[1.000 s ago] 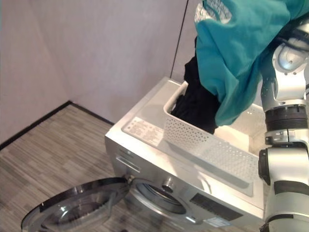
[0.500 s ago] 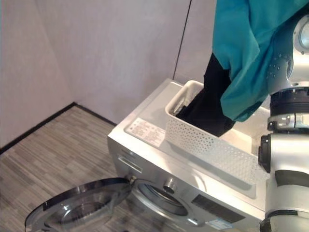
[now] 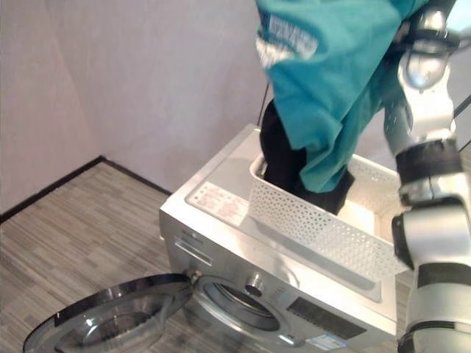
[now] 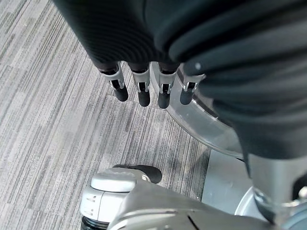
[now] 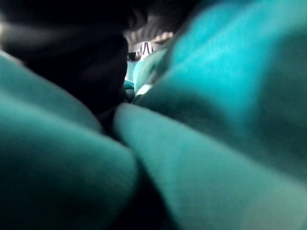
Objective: Grab the laundry basket,head to the washer,open it,put in the laundry and shut it.
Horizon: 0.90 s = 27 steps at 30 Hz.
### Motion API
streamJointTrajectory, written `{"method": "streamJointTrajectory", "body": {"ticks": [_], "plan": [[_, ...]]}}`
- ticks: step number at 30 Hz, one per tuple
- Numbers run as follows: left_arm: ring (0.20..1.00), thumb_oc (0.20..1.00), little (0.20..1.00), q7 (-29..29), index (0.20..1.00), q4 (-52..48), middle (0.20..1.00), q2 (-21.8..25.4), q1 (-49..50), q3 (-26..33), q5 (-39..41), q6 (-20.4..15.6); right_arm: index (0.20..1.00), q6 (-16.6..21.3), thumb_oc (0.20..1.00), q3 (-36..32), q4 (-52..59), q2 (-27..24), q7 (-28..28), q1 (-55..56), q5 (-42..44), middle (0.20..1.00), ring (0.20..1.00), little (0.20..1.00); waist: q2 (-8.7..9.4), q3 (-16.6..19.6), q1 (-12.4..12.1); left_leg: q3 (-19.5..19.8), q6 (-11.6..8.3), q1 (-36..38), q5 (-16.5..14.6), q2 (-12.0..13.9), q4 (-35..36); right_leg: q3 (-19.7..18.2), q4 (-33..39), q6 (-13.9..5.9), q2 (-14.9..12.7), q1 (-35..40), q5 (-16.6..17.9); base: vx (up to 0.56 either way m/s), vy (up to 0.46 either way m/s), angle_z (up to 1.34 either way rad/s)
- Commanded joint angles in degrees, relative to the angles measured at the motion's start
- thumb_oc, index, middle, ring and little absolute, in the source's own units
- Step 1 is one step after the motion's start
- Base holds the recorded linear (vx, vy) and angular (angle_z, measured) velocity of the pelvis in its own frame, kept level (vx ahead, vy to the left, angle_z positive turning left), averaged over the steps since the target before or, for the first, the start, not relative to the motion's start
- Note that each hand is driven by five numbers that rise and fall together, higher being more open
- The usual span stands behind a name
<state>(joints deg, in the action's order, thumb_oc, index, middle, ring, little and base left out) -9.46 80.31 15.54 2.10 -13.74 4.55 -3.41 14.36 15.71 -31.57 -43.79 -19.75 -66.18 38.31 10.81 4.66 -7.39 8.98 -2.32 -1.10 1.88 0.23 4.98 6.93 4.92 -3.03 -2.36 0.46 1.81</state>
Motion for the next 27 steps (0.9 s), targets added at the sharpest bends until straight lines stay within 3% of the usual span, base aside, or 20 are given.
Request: {"method": "streamJointTrajectory", "body": {"ticks": [1,3,5,7,8,9,10,11,12,13,20,21,22,23,26,27], "plan": [[1.000,1.000,1.000,0.83,1.000,6.02,1.000,0.27,-2.08,1.01,-0.78,-0.07,0.495,2.14,0.495,-4.57,1.10,-3.87,-1.18,-2.50,-4.04,0.495,0.495,0.495,1.34,0.11,0.00,-0.33,0.64,-0.73,-1.66,0.85,0.02,-0.04,-2.74,-4.36,-4.14,3.00,-3.39,0.00,0.000,0.00],[1.000,1.000,1.000,1.15,1.000,6.50,1.000,0.13,-1.50,2.11,-1.75,0.05,0.802,2.17,0.802,-8.21,6.02,-2.36,-1.89,4.64,-7.40,0.802,0.802,0.802,1.22,-0.11,-0.14,-0.38,0.82,-0.35,-1.90,0.72,0.02,-0.09,-2.74,-4.35,-4.41,3.29,-3.64,0.00,0.009,-0.02],[1.000,1.000,1.000,1.35,1.000,6.70,1.000,0.12,-1.13,2.62,-2.30,0.17,0.799,1.81,0.799,-8.90,7.20,-2.36,-1.53,6.97,-9.01,0.799,0.799,0.799,1.08,-0.16,-0.19,-0.44,0.87,-0.18,-1.97,0.73,0.02,-0.19,-2.65,-4.41,-4.50,3.41,-3.69,0.00,0.007,-0.02],[1.000,1.000,1.000,1.45,1.000,6.89,1.000,0.17,-0.87,2.73,-2.65,0.30,0.768,1.95,0.768,-9.71,7.29,-1.65,-2.02,8.25,-9.31,0.768,0.768,0.768,1.04,-0.14,-0.39,-0.50,0.90,-0.10,-2.02,0.69,0.02,-0.23,-2.53,-4.42,-4.58,3.49,-3.72,0.00,0.002,-0.02],[1.000,1.000,1.000,1.42,1.000,6.96,1.000,0.25,-0.77,2.84,-2.83,0.32,0.677,1.94,0.677,-9.97,7.54,-1.29,-2.04,8.82,-9.55,0.677,0.677,0.677,1.00,-0.14,-0.45,-0.56,0.94,-0.04,-2.02,0.67,0.02,-0.31,-2.49,-4.43,-4.63,3.53,-3.74,0.00,0.009,-0.06],[1.000,1.000,1.000,1.48,1.000,7.12,1.000,0.33,-0.64,3.03,-2.94,0.43,0.492,1.77,0.492,-10.04,7.89,-1.22,-1.81,9.20,-10.11,0.492,0.492,0.492,0.94,-0.09,-0.45,-0.63,0.95,0.04,-2.03,0.62,0.02,-0.39,-2.42,-4.44,-4.71,3.58,-3.72,0.00,0.008,-0.04],[1.000,1.000,1.000,1.49,1.000,7.11,1.000,0.35,-0.62,3.03,-2.95,0.43,0.429,1.74,0.429,-10.07,7.94,-1.20,-1.83,9.25,-10.14,0.429,0.429,0.429,0.95,-0.08,-0.46,-0.64,0.96,0.05,-2.03,0.62,0.02,-0.40,-2.41,-4.45,-4.71,3.59,-3.71,0.00,0.000,0.00],[1.000,1.000,1.000,1.50,1.000,7.19,1.000,0.41,-0.66,3.20,-2.93,0.46,0.451,1.62,0.451,-10.12,8.18,-0.96,-1.79,9.56,-10.35,0.451,0.451,0.451,0.92,-0.04,-0.48,-0.68,0.97,0.09,-2.04,0.58,0.02,-0.43,-2.36,-4.46,-4.74,3.62,-3.72,0.00,0.000,0.00],[1.000,1.000,1.000,1.66,1.000,7.42,1.000,0.54,-0.66,3.56,-3.10,0.51,0.354,1.52,0.354,-10.24,8.79,-0.67,-1.67,10.11,-10.67,0.354,0.354,0.354,0.88,-0.01,-0.45,-0.72,1.00,0.16,-2.08,0.57,0.02,-0.52,-2.27,-4.48,-4.84,3.67,-3.71,0.00,0.000,0.00],[1.000,1.000,1.000,1.74,1.000,7.49,1.000,0.56,-0.63,3.65,-3.21,0.54,0.200,1.53,0.200,-10.34,9.32,-0.45,-1.59,10.51,-10.99,0.200,0.200,0.200,0.87,0.00,-0.44,-0.73,1.04,0.20,-2.09,0.56,0.02,-0.58,-2.26,-4.47,-4.86,3.68,-3.71,0.00,0.000,0.00],[1.000,1.000,1.000,2.40,1.000,6.10,1.000,0.32,-0.60,3.67,-2.25,-0.14,0.200,-0.43,0.200,-8.34,9.92,-2.91,1.76,11.57,-13.90,0.200,0.200,0.200,0.56,-0.11,-0.27,-0.81,1.09,0.04,-2.06,0.39,0.02,-0.62,-2.18,-4.54,-5.02,3.58,-3.56,0.00,0.000,0.00],[1.000,1.000,1.000,2.80,1.000,6.16,1.000,0.38,-0.64,3.78,-2.36,-0.23,0.489,-1.68,0.489,-6.75,9.30,-5.31,4.18,11.64,-15.39,0.489,0.489,0.489,0.63,-0.30,-0.08,-0.88,1.04,-0.01,-2.00,0.36,0.02,-0.60,-2.29,-4.57,-5.01,3.43,-3.51,0.00,0.000,0.00],[1.000,1.000,1.000,3.22,1.000,6.24,1.000,0.38,-0.69,4.03,-2.30,-0.32,0.868,-2.46,0.868,-5.51,8.99,-7.08,5.73,11.79,-16.55,0.868,0.868,0.868,0.64,-0.41,0.15,-0.95,1.02,-0.02,-1.93,0.34,0.02,-0.72,-2.37,-4.60,-5.01,3.33,-3.42,0.00,0.000,0.00],[1.000,1.000,1.000,3.23,1.000,6.25,1.000,0.32,-0.71,4.03,-2.29,-0.33,1.000,-2.42,1.000,-5.40,8.89,-7.13,5.78,11.66,-16.52,1.000,1.000,1.000,0.57,-0.42,0.14,-0.96,1.03,-0.02,-1.94,0.35,0.02,-0.73,-2.39,-4.60,-5.00,3.32,-3.42,0.00,0.000,0.00],[1.000,1.000,1.000,4.69,1.000,6.61,1.000,0.29,-0.56,4.87,-2.62,-0.46,1.000,-2.04,1.000,-2.49,12.05,-13.31,12.29,14.18,-15.08,1.000,1.000,1.000,0.58,-0.77,1.19,-1.47,0.87,-0.02,-1.75,0.51,0.02,-0.92,-2.49,-4.72,-4.92,3.07,-3.30,0.00,0.000,0.00],[1.000,1.000,1.000,4.69,1.000,6.62,1.000,0.29,-0.55,4.83,-2.62,-0.47,1.000,-2.02,1.000,-2.52,12.04,-13.36,12.35,14.22,-15.02,1.000,1.000,1.000,0.58,-0.76,1.15,-1.47,0.87,-0.02,-1.76,0.51,0.02,-0.92,-2.48,-4.72,-4.91,3.07,-3.30,0.00,0.000,0.00]]}}
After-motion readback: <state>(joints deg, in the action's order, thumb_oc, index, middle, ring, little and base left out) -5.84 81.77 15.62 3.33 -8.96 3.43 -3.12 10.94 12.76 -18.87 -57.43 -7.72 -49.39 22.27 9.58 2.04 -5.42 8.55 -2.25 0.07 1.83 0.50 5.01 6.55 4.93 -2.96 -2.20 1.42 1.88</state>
